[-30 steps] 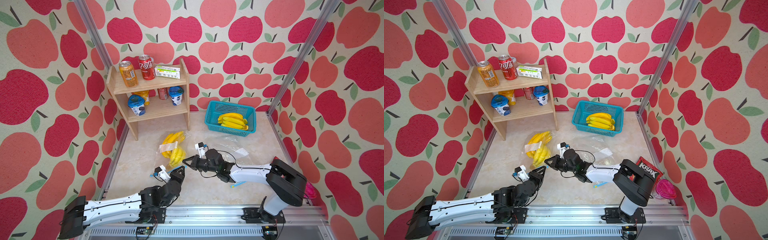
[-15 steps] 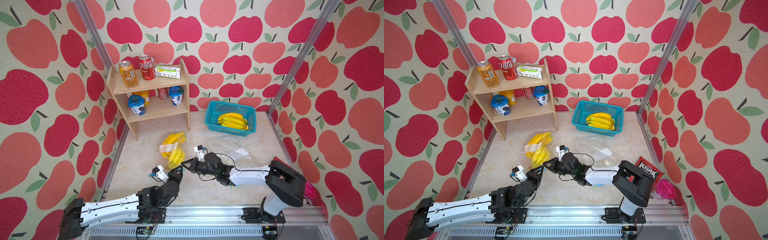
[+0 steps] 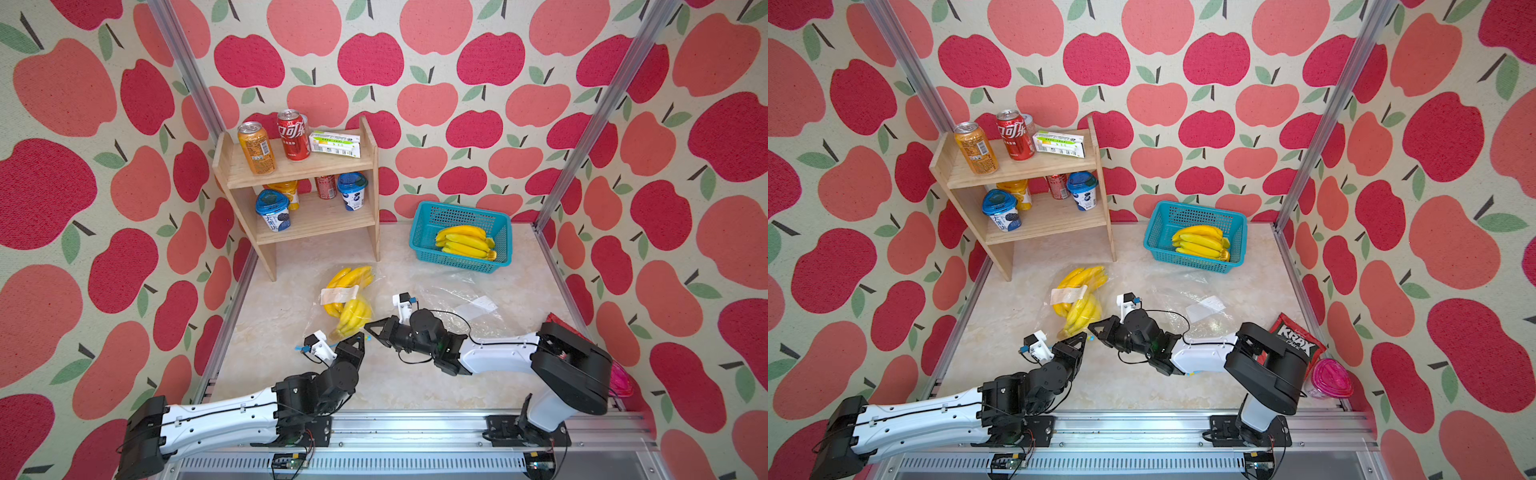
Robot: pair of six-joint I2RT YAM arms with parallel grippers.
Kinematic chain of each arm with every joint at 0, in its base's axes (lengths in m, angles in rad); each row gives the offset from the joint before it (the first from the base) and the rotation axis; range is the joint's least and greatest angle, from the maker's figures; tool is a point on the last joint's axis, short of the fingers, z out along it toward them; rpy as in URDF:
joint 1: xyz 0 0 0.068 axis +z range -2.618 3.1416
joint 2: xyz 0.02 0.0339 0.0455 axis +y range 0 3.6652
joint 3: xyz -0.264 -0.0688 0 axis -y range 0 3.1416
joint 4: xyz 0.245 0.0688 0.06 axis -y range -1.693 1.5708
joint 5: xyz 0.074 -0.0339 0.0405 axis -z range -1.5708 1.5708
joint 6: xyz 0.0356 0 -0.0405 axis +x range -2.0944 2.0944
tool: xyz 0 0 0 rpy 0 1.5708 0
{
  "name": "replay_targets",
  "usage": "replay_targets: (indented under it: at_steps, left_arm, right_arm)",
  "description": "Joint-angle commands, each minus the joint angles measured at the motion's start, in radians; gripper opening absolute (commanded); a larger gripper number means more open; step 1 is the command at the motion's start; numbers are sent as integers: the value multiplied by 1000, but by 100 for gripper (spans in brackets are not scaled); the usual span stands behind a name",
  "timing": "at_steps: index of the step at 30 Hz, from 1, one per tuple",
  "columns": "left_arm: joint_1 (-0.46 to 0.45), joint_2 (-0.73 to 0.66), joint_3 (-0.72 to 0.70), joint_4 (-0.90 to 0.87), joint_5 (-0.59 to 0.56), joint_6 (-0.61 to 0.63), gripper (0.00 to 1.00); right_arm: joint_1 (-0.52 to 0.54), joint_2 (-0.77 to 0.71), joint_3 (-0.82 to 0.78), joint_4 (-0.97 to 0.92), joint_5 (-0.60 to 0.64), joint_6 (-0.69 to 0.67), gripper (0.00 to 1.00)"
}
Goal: Open the zip-top bag and take out the banana
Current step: Unzip the zipper on the zipper food storage bag.
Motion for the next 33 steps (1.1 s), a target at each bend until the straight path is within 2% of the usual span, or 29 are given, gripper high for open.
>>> replay_targets:
  at_steps: [1, 18, 20, 24, 30, 33]
  left_arm:
    - [-7, -1, -11, -38, -13, -10, 21]
    - [-7, 40, 7, -19, -3, -27, 24]
    - [-7, 43, 8, -20, 3, -30, 24]
    - [-7, 37, -9, -23, 7, -53, 24]
    - [-7, -6, -4, -42, -8, -26, 23]
    - [-7, -15, -8, -45, -11, -23, 18]
  right_arm:
    - [5, 5, 25, 31, 7, 11, 0]
    - [38, -27, 55, -90, 120, 23, 0]
    - [69, -26, 62, -93, 127, 21, 0]
    - [75, -30, 80, -110, 143, 10, 0]
    - [84, -17, 72, -89, 146, 27, 0]
    - [84, -16, 73, -86, 144, 29, 0]
